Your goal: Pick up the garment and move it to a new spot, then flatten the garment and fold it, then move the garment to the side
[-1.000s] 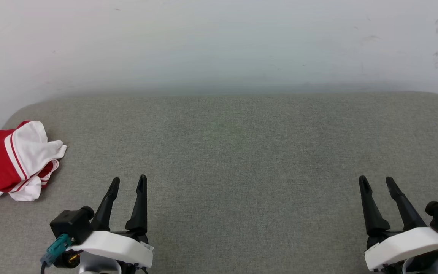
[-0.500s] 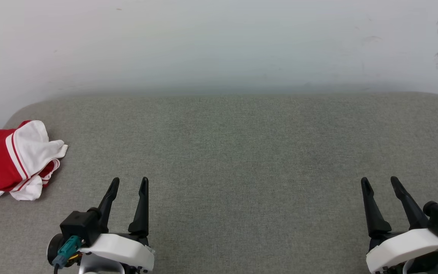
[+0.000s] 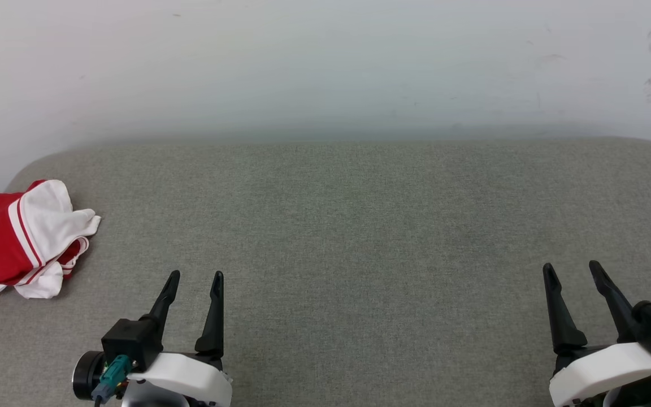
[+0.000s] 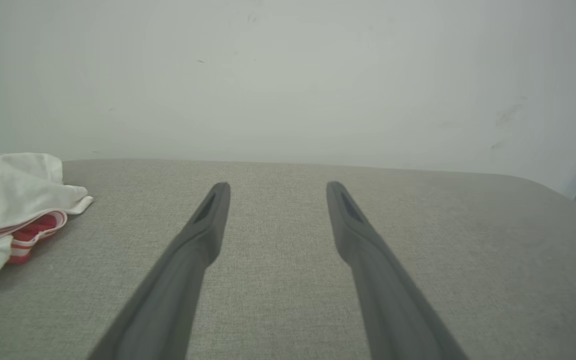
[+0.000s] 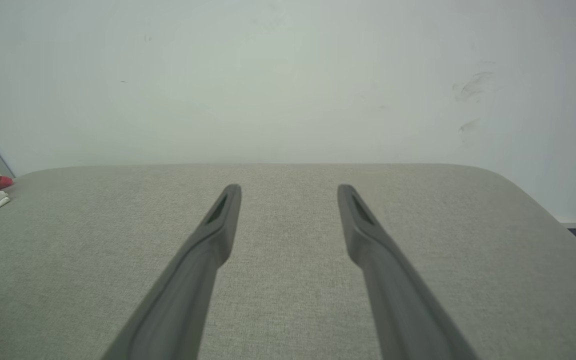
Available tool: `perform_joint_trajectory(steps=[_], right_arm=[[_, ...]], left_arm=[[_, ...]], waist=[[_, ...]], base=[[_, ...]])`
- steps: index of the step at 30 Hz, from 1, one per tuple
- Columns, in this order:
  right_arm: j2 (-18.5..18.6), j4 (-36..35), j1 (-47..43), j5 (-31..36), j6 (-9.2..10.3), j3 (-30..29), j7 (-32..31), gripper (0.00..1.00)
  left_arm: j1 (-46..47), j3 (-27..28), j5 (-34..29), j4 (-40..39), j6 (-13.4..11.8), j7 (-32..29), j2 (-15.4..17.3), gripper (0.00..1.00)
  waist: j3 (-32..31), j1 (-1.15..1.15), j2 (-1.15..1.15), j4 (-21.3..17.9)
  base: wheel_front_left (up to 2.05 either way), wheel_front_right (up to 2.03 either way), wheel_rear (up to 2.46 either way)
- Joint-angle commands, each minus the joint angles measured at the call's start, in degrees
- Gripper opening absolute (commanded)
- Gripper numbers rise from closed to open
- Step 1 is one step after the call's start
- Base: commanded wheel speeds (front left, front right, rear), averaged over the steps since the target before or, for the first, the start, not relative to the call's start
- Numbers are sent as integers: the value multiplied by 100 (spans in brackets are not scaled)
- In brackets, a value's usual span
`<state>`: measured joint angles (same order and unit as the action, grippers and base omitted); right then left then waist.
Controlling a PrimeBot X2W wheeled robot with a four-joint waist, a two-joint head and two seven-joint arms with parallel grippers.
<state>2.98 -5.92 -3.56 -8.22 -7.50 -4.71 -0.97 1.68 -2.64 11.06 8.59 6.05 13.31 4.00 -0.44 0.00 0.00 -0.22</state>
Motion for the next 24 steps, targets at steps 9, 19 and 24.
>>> perform_joint_trajectory(steps=[9, 19, 24], right_arm=[[-16, -88, -60, 307, 2, -44, 121, 100], [-17, -44, -10, 422, 2, -41, 196, 100], [-17, -59, -18, 406, 2, 26, 212, 100]], left_arm=[[68, 54, -283, 144, 28, 129, -40, 100], [124, 80, -451, 237, 43, 193, -75, 100], [169, 130, -355, 249, 39, 191, -90, 100]], waist=[[-10, 0, 0, 9], [-4, 0, 0, 54], [8, 0, 0, 229]], base=[[0, 0, 0], [0, 0, 0], [0, 0, 0]])
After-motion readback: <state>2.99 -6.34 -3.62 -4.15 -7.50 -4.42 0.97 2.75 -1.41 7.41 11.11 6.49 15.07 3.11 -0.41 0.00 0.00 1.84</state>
